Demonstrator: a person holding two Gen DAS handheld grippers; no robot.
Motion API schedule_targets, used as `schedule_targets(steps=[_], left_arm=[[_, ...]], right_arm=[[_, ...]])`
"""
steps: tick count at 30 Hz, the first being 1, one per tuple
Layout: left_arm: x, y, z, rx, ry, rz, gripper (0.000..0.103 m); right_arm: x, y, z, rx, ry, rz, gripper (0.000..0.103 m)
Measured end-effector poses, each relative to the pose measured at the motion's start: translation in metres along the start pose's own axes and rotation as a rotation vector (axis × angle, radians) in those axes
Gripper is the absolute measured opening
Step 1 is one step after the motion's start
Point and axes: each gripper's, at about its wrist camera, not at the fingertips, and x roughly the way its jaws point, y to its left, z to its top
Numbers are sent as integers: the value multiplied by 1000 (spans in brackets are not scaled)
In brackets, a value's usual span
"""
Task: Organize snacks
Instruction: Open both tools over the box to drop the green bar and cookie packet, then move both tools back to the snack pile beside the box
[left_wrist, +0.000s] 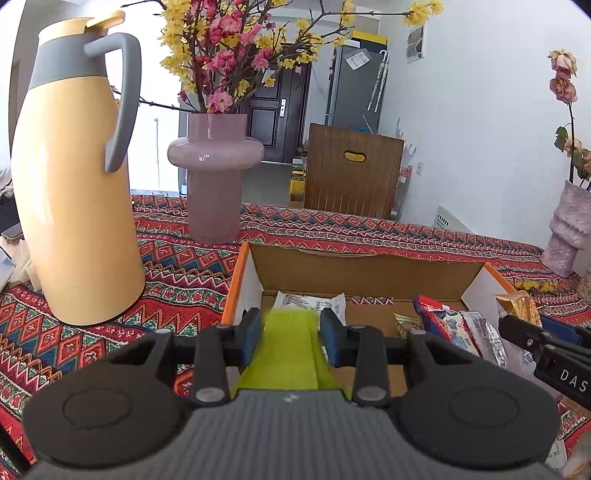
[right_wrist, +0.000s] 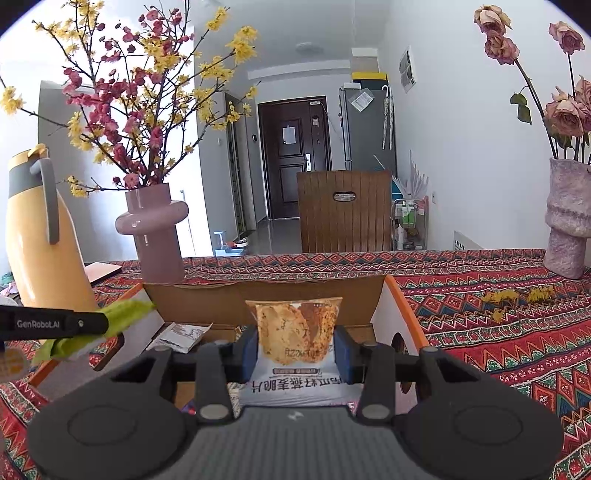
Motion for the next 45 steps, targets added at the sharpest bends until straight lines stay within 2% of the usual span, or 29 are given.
schedule_targets(steps=[1,2,3,4,5,6,7,9,26,35,45], left_arm=[[-1,-1,-1,1,-7,-3,49],[-3,0,-1,-1,-15,-2,56],[-6,-1,-2,-1,-29,3,66],[-8,-1,-1,1,-42,5,75],[-10,-1,-1,-3,-51,5,81],[-12,0,-1,-9,-59,6,95],[-15,0,-1,-16,-73,13,103],[-21,1,0,-20,-93,17,103],[-42,-5,6,-25,-139,33,103],[-82,-9,8,-10,-170,25,103],[-133,-6,-14,9,-172,21,103]], right_arm=[[-1,0,0,1,-1,-6,45],[0,0,0,6,2,-10,51],[-1,-1,0,11,2,-16,62],[-3,-2,-1,16,-1,-21,67],[-4,-4,-1,21,-5,-27,79],[-6,-5,-1,28,-9,-30,90],[-8,-6,0,32,-14,-29,94],[-11,-7,0,39,-24,-31,103],[-26,-5,6,34,-56,-26,103],[-63,3,13,9,-100,-14,103],[-108,10,-7,8,-81,10,103]])
